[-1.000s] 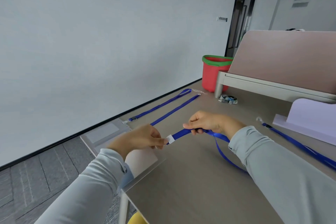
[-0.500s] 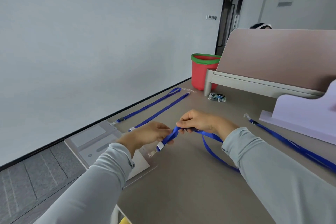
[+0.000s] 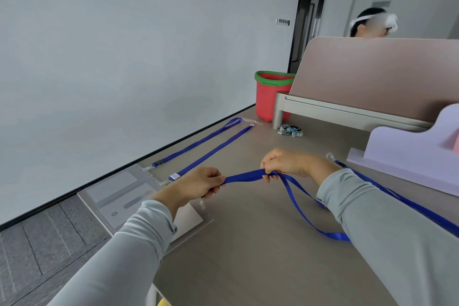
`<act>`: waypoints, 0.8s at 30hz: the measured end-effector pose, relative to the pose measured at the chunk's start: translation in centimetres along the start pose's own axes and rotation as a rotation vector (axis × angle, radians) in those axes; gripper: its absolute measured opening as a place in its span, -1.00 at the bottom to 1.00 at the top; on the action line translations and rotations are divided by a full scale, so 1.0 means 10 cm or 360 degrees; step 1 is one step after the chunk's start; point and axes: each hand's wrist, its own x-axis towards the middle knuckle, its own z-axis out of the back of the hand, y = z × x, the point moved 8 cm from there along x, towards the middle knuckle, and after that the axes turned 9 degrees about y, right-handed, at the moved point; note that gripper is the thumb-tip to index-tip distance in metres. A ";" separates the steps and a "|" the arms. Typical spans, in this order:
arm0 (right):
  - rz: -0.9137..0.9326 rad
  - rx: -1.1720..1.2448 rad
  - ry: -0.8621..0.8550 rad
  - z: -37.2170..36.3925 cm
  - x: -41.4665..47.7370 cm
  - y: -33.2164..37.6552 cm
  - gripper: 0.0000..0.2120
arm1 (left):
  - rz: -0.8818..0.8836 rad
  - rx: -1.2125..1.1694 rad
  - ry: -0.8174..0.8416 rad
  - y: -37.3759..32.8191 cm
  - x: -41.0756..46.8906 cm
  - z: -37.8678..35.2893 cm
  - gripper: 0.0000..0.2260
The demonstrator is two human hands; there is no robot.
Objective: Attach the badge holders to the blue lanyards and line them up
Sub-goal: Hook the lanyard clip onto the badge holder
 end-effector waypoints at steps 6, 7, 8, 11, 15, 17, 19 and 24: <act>-0.0146 0.0020 -0.0214 0.24 -0.23 -0.33 -0.71 | 0.0082 0.0190 -0.0022 0.00 0.12 0.01 -0.81; -0.0154 0.0034 -0.0266 0.28 -0.28 -0.39 -0.70 | 0.0102 0.0232 -0.0030 0.01 0.15 0.01 -0.82; -0.0154 0.0057 -0.0315 0.32 -0.33 -0.43 -0.70 | 0.0129 0.0269 -0.0026 0.02 0.17 0.00 -0.82; -0.0136 0.0183 -0.0386 0.37 -0.49 -0.55 -0.67 | 0.0240 0.0417 0.0052 0.06 0.27 -0.07 -0.83; -0.0055 0.0322 -0.0384 0.34 -0.61 -0.57 -0.61 | 0.0274 0.0811 -0.0181 -0.23 0.37 -0.09 -0.78; -0.0012 0.0353 -0.0374 0.33 -0.66 -0.53 -0.61 | 0.0039 0.0755 -0.0261 -0.49 0.42 -0.18 -0.68; 0.0013 0.0344 -0.0350 0.32 -0.73 -0.49 -0.62 | -0.0202 0.0476 -0.0133 -0.69 0.46 -0.38 -0.67; 0.0054 0.0326 -0.0352 0.33 -0.85 -0.49 -0.62 | -0.0329 0.0172 0.0202 -0.90 0.53 -0.80 -0.67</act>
